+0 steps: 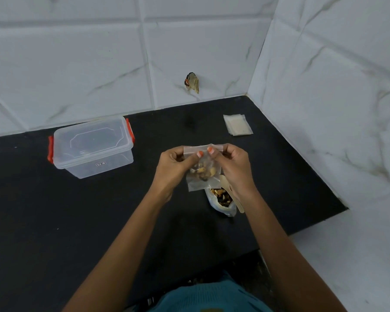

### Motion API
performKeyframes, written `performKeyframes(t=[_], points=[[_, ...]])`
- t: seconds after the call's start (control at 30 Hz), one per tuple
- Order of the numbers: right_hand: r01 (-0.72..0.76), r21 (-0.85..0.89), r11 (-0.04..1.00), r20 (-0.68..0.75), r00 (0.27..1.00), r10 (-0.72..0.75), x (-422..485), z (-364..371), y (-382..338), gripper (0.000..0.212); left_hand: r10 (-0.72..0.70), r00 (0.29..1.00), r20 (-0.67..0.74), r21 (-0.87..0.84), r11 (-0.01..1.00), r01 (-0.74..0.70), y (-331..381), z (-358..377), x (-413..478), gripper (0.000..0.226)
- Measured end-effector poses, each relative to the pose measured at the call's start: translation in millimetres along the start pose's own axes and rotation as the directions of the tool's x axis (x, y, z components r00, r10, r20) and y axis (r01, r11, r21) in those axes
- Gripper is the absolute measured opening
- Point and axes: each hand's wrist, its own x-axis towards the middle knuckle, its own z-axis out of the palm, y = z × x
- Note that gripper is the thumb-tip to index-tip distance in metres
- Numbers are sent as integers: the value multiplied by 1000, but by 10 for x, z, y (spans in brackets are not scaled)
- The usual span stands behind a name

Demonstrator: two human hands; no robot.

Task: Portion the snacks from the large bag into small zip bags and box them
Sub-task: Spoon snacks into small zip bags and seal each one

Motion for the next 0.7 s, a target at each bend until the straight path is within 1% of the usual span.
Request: performKeyframes(t=[0.1, 0.17, 0.3, 0.37, 0.53, 0.6, 0.67, 0.7], points=[[19, -4, 1000, 3, 1000, -18, -15, -1, 4, 7, 30, 999, -11, 20, 999, -30, -6, 6, 0, 9], [40, -21, 999, 15, 999, -39, -27, 3, 6, 6, 58, 998, -30, 37, 998, -57, -18, 13, -3, 10], [98, -127, 987, 20, 995, -96, -31, 30, 24, 9, 114, 991, -65, 92, 990, -108, -37, 46, 2, 11], [98, -144, 985, 11, 995, -98, -32, 58, 33, 10, 125, 989, -74, 106, 987, -117, -35, 71, 6, 12], [76, -104, 992, -6, 997, -77, -48, 42, 21, 14, 105, 991, -88, 62, 993, -100, -35, 94, -7, 10], [30, -46, 998, -11, 999, -31, -52, -2, 20, 16, 90, 990, -109, 41, 995, -86, -43, 74, -9, 10], [-12, -2, 1000, -29, 1000, 12, -41, -43, 21, 9, 77, 989, -128, 27, 997, -74, -45, 47, -8, 10], [-20, -8, 1000, -40, 999, 20, -34, -57, 18, 4, 73, 989, -126, 22, 997, -71, -45, 37, -7, 10]])
